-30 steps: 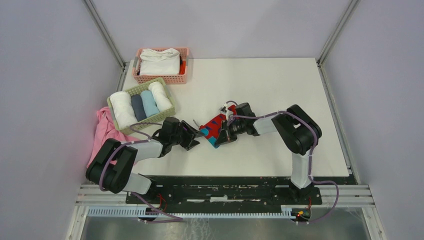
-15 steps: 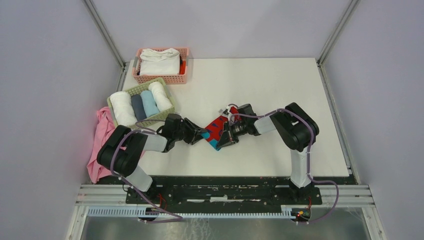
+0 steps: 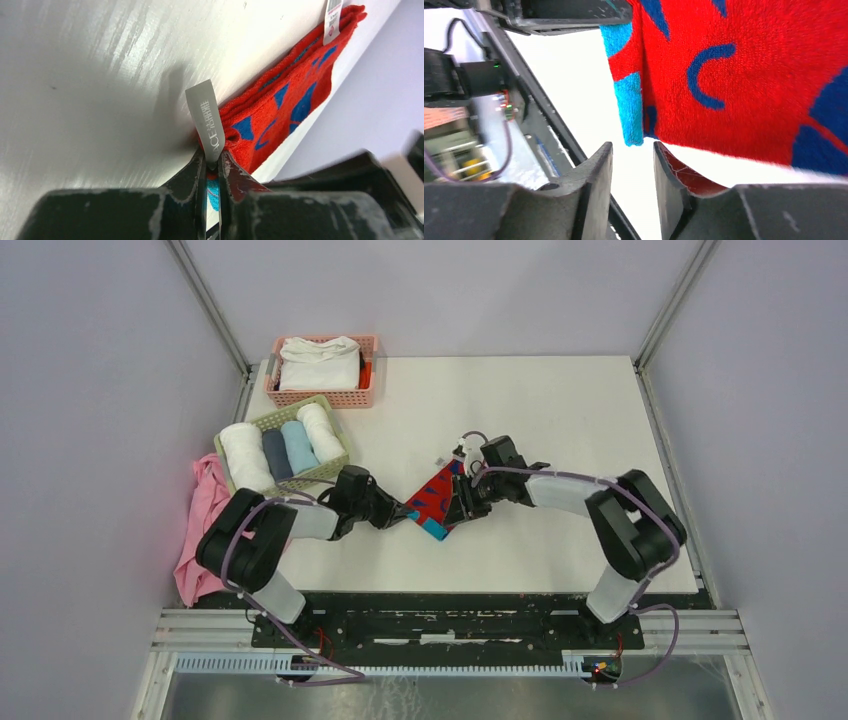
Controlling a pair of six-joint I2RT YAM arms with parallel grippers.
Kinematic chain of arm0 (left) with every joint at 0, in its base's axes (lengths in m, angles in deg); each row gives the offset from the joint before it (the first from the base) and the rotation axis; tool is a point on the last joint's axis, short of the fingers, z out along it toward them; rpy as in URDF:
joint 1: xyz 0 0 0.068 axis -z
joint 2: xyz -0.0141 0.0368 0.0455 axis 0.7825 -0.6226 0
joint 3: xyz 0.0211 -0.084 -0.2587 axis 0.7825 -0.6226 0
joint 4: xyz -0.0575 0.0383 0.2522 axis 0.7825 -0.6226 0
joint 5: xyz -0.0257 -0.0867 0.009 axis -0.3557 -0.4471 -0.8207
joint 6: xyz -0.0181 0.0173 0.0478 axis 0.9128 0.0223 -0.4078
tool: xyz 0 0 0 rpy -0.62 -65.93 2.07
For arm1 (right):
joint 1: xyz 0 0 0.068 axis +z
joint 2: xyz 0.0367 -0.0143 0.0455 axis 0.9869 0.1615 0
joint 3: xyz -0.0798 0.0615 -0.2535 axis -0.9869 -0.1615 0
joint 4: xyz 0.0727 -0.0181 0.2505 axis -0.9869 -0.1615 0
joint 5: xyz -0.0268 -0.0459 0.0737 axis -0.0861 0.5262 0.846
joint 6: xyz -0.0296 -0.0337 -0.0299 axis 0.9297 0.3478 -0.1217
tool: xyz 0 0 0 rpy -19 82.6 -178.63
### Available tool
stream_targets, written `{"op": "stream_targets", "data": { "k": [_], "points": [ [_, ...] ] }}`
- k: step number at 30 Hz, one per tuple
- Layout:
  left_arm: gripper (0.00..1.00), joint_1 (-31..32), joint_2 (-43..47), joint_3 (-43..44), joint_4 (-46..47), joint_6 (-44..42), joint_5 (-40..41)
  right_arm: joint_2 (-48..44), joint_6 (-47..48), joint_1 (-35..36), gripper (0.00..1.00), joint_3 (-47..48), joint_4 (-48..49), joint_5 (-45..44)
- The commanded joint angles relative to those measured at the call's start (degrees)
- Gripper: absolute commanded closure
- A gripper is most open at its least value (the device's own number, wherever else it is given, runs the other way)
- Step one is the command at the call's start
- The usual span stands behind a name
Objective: Roll the towels
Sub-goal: Roll the towel at the center of the board.
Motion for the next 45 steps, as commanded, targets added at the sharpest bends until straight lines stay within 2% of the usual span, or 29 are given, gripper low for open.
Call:
{"op": "stream_targets", "data": {
  "k": [1,6,10,16,22,28,32,35,41,45],
  "points": [
    [0.88,1.05,2.32,2.43,-15.14,-3.29,6.97,-11.56,11.24,5.35,0.54,1.25,-10.1,-21.99],
    [0.88,1.26,5.08,4.2,-20.82,-4.18,9.16,-17.17,18.05,18.33,0.51,1.38,-9.38,-43.19],
    [0.87,1.4,5.87,4.71,-22.85,-4.5,9.4,-15.35,23.36,27.7,0.51,3.24,-7.87,-53.4],
    [0.87,1.65,6.67,4.29,-23.41,-4.25,9.66,-7.08,28.47,34.76,0.52,6.09,-4.95,-62.72],
    [0.87,1.86,6.58,4.36,-23.51,-4.47,9.73,-0.44,30.3,36.46,0.52,7.89,-3.83,-67.2],
    [0.86,1.83,6.39,3.93,-23.35,-4.6,9.81,5.5,29.04,36.28,0.55,9.3,-6.28,-65.52],
    [0.82,1.78,6.96,4.14,-23.77,-4.99,10.32,9.15,26.82,34.97,0.64,10.46,-9.75,-63.34],
    [0.77,1.73,7.91,4.46,-24.46,-5.52,10.89,8.76,25.65,33.32,0.75,10.39,-11.29,-59.75],
    [0.54,0.43,15.26,5.03,-28.5,-7.11,14.93,2.77,22.75,28.37,0.97,10.68,-13.41,-41.03],
    [0.37,-0.01,23.16,5.23,-32.02,-8.53,18.35,0.13,17.61,23.1,1.0,10.48,-12.31,-25.87]
  ]
}}
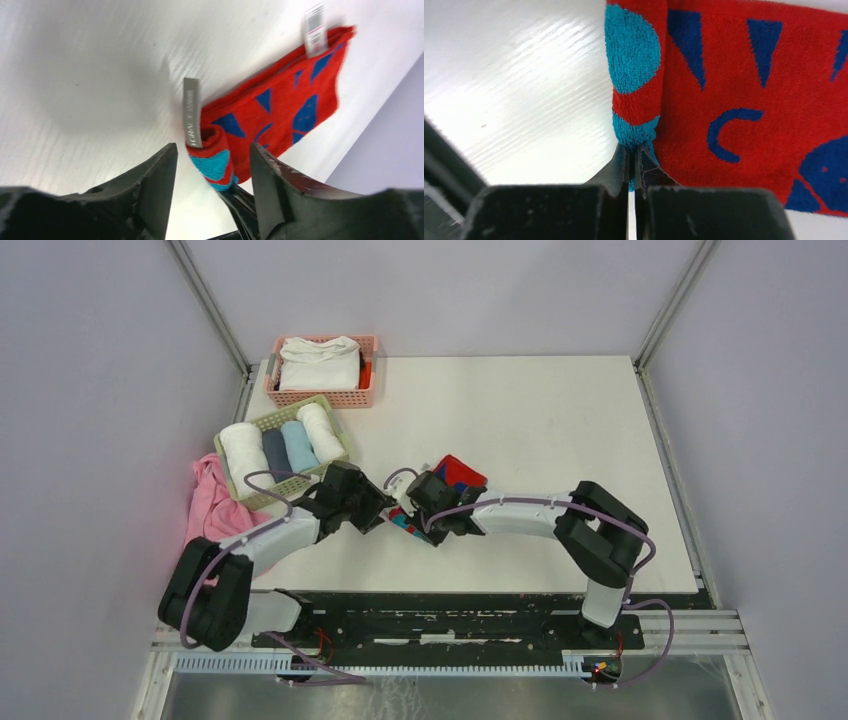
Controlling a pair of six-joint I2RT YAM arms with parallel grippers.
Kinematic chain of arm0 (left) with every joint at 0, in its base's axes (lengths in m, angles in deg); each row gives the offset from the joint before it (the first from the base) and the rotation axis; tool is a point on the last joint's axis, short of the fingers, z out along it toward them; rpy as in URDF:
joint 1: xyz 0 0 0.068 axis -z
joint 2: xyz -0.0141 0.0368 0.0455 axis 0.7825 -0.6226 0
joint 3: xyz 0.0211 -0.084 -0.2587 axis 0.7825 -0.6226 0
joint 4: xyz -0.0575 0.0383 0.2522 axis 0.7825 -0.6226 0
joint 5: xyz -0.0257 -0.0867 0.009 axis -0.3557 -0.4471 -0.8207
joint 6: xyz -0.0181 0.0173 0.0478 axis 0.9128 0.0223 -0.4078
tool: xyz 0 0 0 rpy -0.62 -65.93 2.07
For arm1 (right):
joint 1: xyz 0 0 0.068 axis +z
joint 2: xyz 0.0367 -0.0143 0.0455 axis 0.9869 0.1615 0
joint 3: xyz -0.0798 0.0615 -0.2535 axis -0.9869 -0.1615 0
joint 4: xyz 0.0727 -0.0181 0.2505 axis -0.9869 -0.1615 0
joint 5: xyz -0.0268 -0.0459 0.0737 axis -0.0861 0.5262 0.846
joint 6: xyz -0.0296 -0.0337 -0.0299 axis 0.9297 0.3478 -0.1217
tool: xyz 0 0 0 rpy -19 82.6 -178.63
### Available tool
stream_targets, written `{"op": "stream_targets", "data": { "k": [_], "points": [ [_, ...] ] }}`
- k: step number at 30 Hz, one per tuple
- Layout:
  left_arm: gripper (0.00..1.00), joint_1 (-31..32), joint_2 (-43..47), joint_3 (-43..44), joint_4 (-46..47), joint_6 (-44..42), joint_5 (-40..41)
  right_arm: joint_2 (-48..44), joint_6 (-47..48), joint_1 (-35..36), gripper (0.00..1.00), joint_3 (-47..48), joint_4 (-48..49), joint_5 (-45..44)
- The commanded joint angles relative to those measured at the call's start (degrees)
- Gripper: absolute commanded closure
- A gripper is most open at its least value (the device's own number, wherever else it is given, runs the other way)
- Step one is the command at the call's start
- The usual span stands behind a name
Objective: Roll the towels
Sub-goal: Roll the towel at the center of the board.
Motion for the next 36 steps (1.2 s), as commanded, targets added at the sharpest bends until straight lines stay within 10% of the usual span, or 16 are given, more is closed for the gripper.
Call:
{"op": "stream_targets", "data": {
  "k": [1,16,36],
  "points": [
    [0.35,-0.61,9.18,1.26,-5.24,-4.35,5.81,-2.98,-8.59,-5.5,1.0,-0.85,-2.46,23.19],
    [0.24,0.17,16.42,-5.3,0.49,-1.38,-3.51,6.67,-43.74,-26.62,0.99,-16.35,30.41,54.42],
    [0.38,5.75,-11.22,0.36,15.04,1.38,-3.97,13.84,-40.11,-30.35,0.97,-13.89,19.56,54.32]
  ]
}}
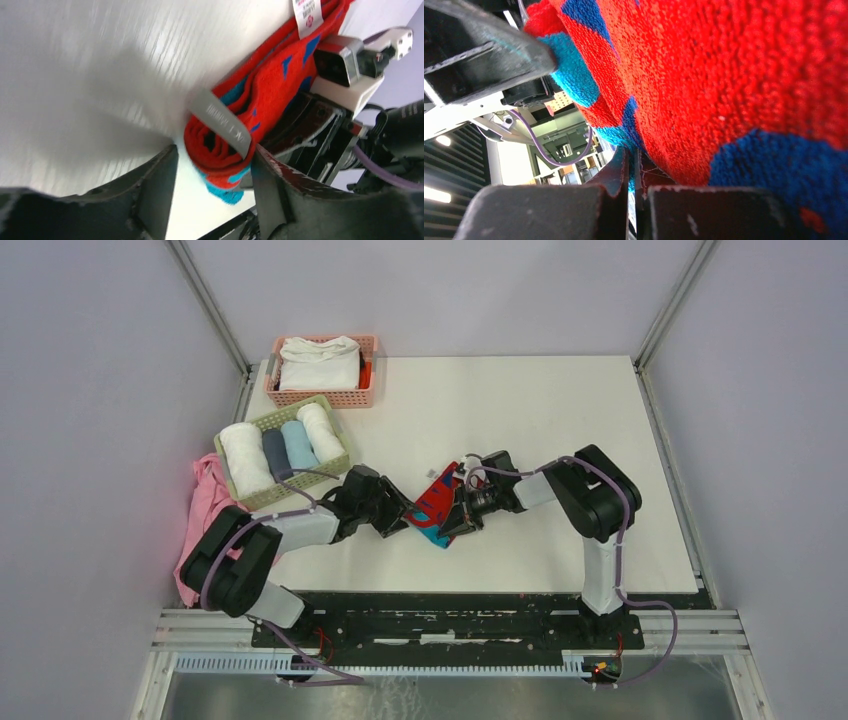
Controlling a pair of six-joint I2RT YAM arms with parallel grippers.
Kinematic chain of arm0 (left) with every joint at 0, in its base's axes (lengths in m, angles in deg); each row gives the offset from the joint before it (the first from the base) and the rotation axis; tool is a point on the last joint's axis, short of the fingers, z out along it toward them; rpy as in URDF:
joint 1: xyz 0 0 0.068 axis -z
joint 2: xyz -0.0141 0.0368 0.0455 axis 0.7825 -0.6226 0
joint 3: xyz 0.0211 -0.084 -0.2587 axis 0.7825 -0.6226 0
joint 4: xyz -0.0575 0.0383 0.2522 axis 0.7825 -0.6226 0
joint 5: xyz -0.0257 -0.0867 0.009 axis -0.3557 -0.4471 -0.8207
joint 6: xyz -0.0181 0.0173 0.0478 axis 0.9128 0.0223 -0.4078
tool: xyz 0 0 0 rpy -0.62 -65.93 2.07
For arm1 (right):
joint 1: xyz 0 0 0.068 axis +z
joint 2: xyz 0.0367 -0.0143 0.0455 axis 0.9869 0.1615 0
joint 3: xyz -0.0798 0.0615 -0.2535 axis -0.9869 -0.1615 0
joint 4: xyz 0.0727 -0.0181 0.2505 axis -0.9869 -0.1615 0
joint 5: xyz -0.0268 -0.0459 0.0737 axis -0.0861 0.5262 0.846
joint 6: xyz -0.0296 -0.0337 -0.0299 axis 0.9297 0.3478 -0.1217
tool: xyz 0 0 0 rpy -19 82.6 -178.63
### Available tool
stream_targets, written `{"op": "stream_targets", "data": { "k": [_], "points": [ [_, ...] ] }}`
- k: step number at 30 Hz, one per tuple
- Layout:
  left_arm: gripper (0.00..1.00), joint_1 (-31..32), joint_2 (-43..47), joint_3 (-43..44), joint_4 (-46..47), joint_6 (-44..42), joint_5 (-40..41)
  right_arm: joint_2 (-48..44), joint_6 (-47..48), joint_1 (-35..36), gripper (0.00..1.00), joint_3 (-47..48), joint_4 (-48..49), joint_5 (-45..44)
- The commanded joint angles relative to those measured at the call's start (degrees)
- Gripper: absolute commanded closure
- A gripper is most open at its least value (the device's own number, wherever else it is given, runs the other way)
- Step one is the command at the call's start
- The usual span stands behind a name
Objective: Roll the towels
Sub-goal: Roll the towel at the center of the board.
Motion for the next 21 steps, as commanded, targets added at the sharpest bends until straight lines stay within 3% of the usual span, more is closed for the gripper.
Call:
{"op": "stream_targets", "data": {
  "k": [1,6,9,13,17,21],
  "points": [
    [0.43,0.36,-5.97,2.3,0.72,1.62,1.85,1.02,3.48,-0.26,0.96,0.12,-8.56,-7.18],
    [0.67,0.37,-7.87,1.51,-2.35,1.35,3.64,-5.82,10.76,-0.06,0.88,0.74,-15.59,-11.94],
    [0.75,0.4,-7.67,2.34,-5.08,0.16,4.48,-11.78,15.53,1.19,0.81,1.08,-19.67,-17.13],
    [0.75,0.31,-6.54,4.41,-8.71,-1.75,5.61,-21.46,22.92,6.04,0.68,2.5,-26.95,-28.37],
    [0.75,0.37,-5.51,6.73,-12.33,-3.23,6.3,-30.95,29.54,15.19,0.56,2.81,-29.19,-47.06],
    [0.74,0.45,-4.26,7.05,-14.09,-3.64,6.55,-33.74,35.95,23.75,0.47,3.62,-28.96,-61.02]
  ]
}}
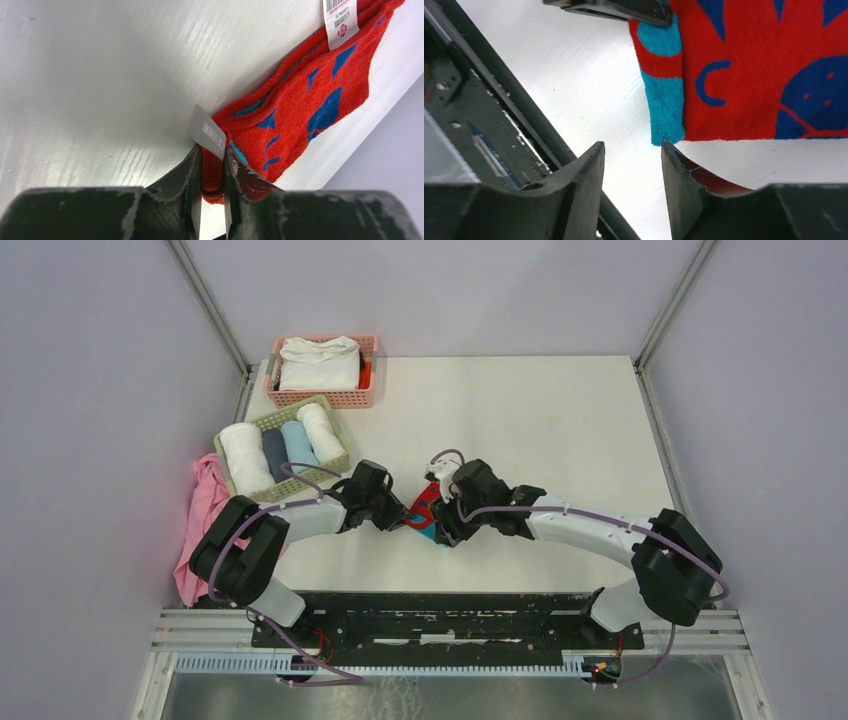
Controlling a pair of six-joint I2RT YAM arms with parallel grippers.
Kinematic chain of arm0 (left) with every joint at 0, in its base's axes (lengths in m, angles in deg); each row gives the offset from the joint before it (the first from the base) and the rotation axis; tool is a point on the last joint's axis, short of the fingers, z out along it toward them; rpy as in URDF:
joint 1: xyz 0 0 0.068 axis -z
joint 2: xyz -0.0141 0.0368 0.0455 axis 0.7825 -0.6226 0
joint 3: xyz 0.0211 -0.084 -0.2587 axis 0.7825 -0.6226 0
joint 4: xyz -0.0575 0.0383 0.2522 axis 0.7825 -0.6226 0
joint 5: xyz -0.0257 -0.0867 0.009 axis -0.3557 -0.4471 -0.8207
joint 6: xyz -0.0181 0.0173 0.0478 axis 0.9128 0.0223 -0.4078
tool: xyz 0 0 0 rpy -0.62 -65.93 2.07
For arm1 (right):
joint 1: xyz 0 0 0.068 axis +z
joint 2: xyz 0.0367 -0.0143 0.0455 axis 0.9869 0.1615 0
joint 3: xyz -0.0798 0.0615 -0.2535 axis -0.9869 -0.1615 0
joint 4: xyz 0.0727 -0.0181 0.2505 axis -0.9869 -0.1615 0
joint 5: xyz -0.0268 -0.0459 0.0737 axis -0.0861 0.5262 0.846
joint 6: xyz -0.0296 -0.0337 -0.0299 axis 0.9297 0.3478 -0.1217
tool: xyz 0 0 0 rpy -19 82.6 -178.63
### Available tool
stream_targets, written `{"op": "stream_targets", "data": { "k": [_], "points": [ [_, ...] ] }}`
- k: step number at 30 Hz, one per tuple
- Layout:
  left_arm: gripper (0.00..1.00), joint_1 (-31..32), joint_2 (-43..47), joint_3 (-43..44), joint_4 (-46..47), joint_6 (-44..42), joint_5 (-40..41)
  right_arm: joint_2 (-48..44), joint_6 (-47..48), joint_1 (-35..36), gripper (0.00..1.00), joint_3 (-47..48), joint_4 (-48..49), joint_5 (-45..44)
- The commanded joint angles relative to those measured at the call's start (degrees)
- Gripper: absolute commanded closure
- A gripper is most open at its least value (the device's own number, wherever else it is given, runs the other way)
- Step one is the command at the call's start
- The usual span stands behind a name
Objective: Roll the towels
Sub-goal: Roll the towel at the center of the board.
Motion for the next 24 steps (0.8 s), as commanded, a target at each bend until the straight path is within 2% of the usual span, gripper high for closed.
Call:
{"op": "stream_targets", "data": {
  "k": [1,10,16,24],
  "points": [
    [0.74,-0.12,1.65,0.72,-7.24,-3.67,4.05,-2.65,10.3,7.96,0.45,2.63,-1.35,-22.07],
    [0.73,-0.12,1.58,0.93,-8.09,-4.35,3.01,7.01,17.38,19.82,0.42,7.52,1.44,-36.89],
    [0.72,-0.11,1.81,0.68,-8.42,-4.56,3.26,14.31,18.47,21.62,0.43,8.91,0.47,-39.78],
    [0.72,-0.63,3.65,-1.14,-10.33,-4.59,3.62,20.44,17.04,21.73,0.55,9.29,-4.13,-42.07]
  ]
}}
